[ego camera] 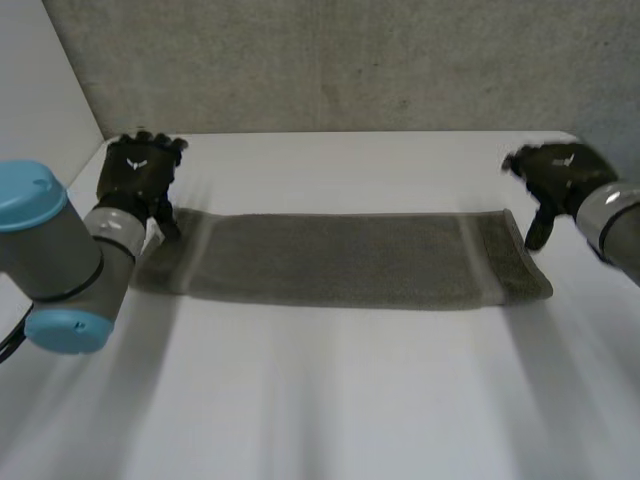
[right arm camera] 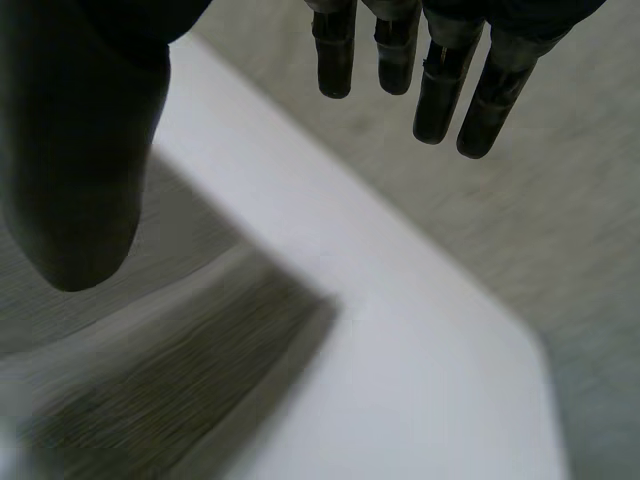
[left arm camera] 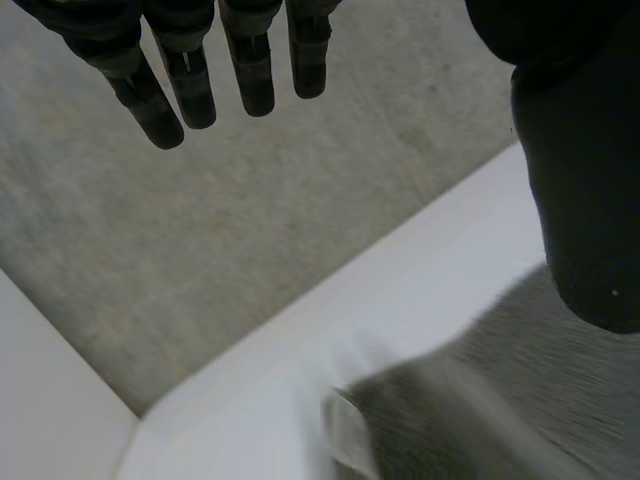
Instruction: Fold the towel.
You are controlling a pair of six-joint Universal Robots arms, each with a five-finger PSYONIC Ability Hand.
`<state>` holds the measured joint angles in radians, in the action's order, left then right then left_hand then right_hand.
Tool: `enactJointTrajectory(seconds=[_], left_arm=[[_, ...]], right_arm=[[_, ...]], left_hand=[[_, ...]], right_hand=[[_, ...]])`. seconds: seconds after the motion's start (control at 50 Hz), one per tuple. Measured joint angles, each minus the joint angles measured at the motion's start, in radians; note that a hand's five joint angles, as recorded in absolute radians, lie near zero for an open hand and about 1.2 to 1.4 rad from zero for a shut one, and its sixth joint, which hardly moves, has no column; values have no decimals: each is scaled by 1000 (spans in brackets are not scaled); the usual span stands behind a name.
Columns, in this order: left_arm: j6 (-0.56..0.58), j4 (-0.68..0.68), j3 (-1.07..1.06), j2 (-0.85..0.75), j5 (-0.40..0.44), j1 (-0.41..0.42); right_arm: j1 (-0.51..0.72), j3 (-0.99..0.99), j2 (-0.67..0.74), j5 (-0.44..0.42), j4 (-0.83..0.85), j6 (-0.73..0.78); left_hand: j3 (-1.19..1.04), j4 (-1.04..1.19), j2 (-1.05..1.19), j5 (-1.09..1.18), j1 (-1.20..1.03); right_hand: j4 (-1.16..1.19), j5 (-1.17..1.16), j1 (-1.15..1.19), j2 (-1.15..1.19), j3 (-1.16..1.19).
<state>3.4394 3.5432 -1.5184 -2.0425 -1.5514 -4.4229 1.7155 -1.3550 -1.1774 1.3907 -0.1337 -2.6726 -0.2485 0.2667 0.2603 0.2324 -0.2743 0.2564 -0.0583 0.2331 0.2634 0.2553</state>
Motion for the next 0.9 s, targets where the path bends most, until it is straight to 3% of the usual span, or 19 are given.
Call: enactJointTrajectory(seconds=[0.1,0.26,0.42,0.5,0.62,0.72,0.9], left_arm=[[-24,-24,-79,28,51,-5],[-31,-43,-154,51,84,-7],[-30,-40,-169,62,81,-7],[-29,-39,-169,66,77,-5],[-29,-39,-168,68,73,-5],[-29,-38,-166,69,71,-6],[-29,-38,-166,89,68,-7]], right_arm=[[-1,-46,15,-31,-60,26],[-17,-87,94,-73,-9,63],[-41,-58,212,-62,66,74],[-52,-43,249,-51,85,90],[-71,-30,271,-38,107,122],[-84,-23,286,-33,113,144],[-135,-17,244,5,114,170]], left_hand=[[0,0,0,0,0],[0,0,0,1,0],[0,0,0,1,0],[0,0,0,0,0],[0,0,0,1,0],[0,0,0,1,0],[0,0,0,1,0]], right_hand=[[0,-2,3,0,0],[4,-51,45,4,3],[209,-242,222,199,207],[471,-503,503,473,472],[649,-667,680,646,649],[1042,-1067,1066,1033,1041],[1082,-1096,1077,1050,1076]])
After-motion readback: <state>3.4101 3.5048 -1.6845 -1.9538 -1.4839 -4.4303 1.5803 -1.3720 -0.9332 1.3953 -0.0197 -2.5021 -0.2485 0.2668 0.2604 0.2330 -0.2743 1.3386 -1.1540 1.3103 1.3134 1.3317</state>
